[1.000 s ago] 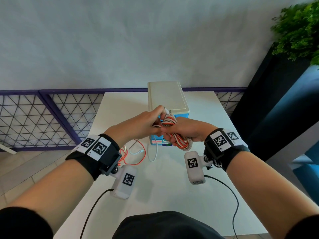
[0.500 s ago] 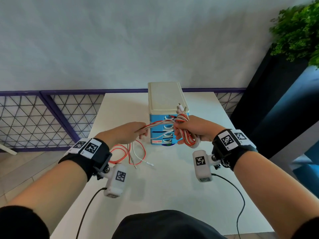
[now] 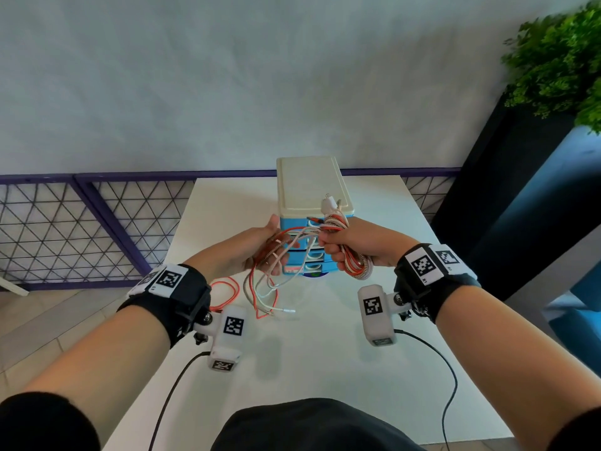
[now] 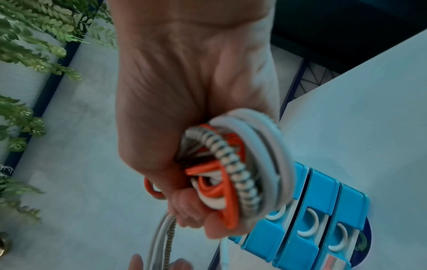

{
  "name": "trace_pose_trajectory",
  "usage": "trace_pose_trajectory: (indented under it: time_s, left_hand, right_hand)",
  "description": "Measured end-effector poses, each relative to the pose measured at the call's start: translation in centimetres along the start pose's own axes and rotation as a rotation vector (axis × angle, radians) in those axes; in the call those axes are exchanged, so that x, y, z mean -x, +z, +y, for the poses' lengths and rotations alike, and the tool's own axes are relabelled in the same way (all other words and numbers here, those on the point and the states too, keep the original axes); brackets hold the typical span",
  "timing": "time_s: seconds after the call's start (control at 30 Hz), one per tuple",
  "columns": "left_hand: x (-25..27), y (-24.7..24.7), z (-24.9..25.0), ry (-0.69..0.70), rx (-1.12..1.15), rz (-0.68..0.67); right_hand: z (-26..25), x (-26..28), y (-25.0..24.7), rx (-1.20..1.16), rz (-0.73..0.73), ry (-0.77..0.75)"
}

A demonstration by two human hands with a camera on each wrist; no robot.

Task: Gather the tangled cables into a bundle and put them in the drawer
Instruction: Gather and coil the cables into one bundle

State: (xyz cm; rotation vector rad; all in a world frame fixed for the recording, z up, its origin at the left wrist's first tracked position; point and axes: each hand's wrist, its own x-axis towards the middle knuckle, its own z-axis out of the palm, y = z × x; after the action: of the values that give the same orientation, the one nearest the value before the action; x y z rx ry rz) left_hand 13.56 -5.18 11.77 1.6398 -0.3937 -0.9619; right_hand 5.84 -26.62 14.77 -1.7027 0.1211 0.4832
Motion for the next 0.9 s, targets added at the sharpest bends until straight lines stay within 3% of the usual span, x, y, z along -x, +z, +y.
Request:
trace_pose_trajectory:
  time_s: [0.23,0.33,0.4,0.53,0.67,0.77,0.9]
  left_hand:
    - [1.3,0.6,0.5,-0.177,0.303,-0.25]
    - [1.5,1.0,0.7,-0.11,0.342,-0.289]
    - [1.3,1.9,0.9,-0.032,0.3,-0.234]
    - [0.9,4.8,1.4,0.185,0.011,0.068]
    - [1.1,7.8,1.7,0.311,-0.416,0.303]
    - [1.1,8.8,1.8,0.346,-0.7,0.384]
    - [0.9,9.4,2.6,0.317,-0.975,0.384]
  right_hand:
    - [0.4,-0.6,-0.2,0.135,0.151,-0.081]
    - [0.7,-1.2,-0.2,0.113,0.248,-0.091]
    - [0.9,-1.5,0.1,0.045,0.28,-0.095]
    - [1.0,-2.0,0.5,-0.124,0.232,-0.078]
    - [0.6,-2.0,1.4,-0.294,0.063,-0.082]
    - [0.0,-1.7,2.0,-0.447,0.037,-0.051]
    - [0.0,-1.7,2.4,-0.422,0.083,-0.004]
